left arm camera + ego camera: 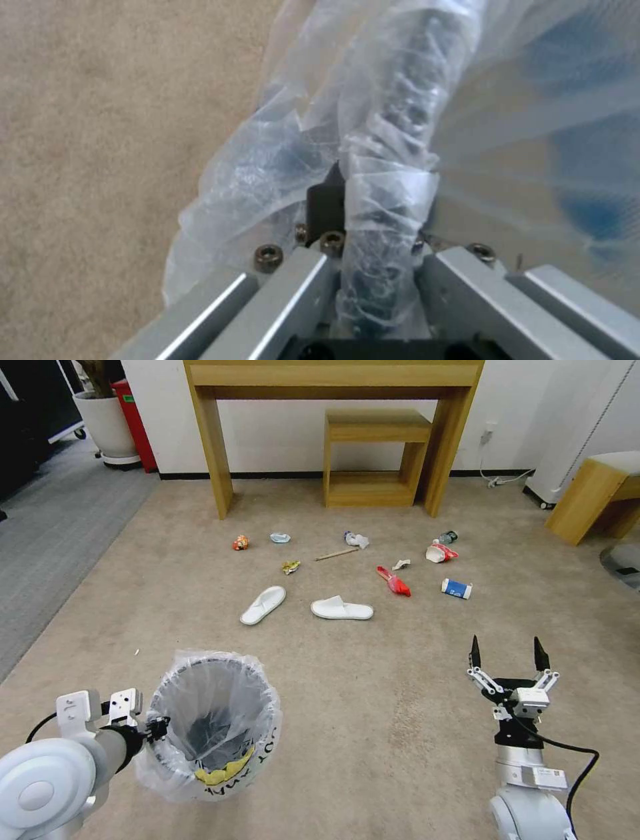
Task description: Pick up the trash bin and place the garbage on the floor into it.
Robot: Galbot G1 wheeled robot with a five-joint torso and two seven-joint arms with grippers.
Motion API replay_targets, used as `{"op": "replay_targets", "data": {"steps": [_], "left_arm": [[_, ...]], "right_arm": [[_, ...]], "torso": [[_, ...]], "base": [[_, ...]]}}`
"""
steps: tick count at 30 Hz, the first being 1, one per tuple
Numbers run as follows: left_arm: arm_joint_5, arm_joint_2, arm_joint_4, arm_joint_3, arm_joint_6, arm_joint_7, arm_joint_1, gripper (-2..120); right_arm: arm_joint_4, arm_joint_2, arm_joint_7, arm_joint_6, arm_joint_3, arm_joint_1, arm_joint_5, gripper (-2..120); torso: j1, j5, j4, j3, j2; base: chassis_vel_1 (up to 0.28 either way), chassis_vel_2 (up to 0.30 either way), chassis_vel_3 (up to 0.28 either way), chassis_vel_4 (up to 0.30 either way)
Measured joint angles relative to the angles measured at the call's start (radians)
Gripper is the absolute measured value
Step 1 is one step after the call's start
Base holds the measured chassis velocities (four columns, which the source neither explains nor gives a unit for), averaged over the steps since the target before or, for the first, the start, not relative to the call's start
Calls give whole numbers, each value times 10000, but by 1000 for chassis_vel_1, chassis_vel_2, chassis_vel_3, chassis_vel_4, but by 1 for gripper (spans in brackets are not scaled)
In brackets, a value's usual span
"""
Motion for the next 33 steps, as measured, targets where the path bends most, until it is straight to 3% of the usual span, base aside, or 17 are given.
{"op": "replay_targets", "data": {"steps": [15, 33], "left_arm": [[-701, -1049, -57, -267, 134, -413, -203, 0], [-1698, -1639, -256, -802, 35, -1064, -78, 0]], "right_arm": [[-179, 312, 365, 86, -26, 76, -1075, 100], [-319, 296, 13, 312, -246, 186, -1196, 100]], "torso": [[0, 0, 0, 0, 1], [0, -1, -2, 0, 1]], "base": [[0, 0, 0, 0], [0, 0, 0, 0]]}}
